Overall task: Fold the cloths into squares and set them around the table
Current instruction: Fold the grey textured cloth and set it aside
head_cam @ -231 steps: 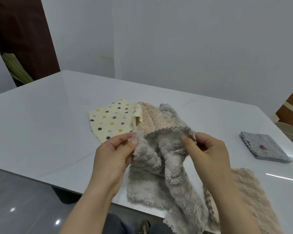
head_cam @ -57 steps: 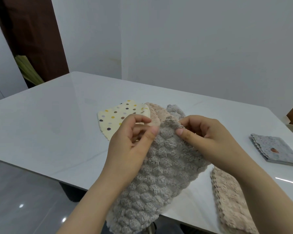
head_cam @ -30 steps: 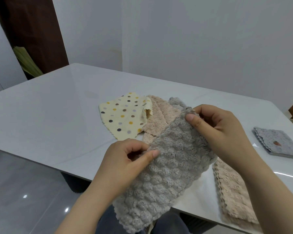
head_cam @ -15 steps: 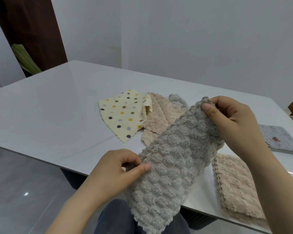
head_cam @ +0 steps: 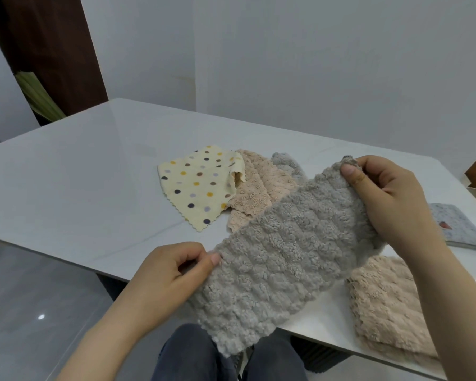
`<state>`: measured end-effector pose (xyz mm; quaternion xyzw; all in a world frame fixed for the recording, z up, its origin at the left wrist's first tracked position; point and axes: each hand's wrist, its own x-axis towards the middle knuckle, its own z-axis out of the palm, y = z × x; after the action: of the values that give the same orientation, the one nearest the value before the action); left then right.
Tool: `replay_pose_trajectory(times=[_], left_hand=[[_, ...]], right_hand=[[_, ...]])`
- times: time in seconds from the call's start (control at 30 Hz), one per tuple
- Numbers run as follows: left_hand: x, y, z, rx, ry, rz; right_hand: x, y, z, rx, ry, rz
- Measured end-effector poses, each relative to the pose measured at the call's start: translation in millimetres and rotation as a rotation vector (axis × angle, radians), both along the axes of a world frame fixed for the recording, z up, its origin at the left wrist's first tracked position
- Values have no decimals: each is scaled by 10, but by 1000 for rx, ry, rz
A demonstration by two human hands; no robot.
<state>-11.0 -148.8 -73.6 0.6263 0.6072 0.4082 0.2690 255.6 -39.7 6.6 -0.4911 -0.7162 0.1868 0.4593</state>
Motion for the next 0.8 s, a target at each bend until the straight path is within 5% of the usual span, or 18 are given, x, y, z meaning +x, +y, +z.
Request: replay_pose_trajectory(times=[0.23, 0.43, 0.8], left_hand=[[-123, 36, 105, 7, -108, 94], [-361, 264, -33, -101, -6, 158], [-347, 462, -227, -169, -249, 297]], right_hand=[[19, -15, -66, -16, 4, -18], [22, 29, -292, -137, -49, -39], [21, 103, -469, -177, 11, -74]])
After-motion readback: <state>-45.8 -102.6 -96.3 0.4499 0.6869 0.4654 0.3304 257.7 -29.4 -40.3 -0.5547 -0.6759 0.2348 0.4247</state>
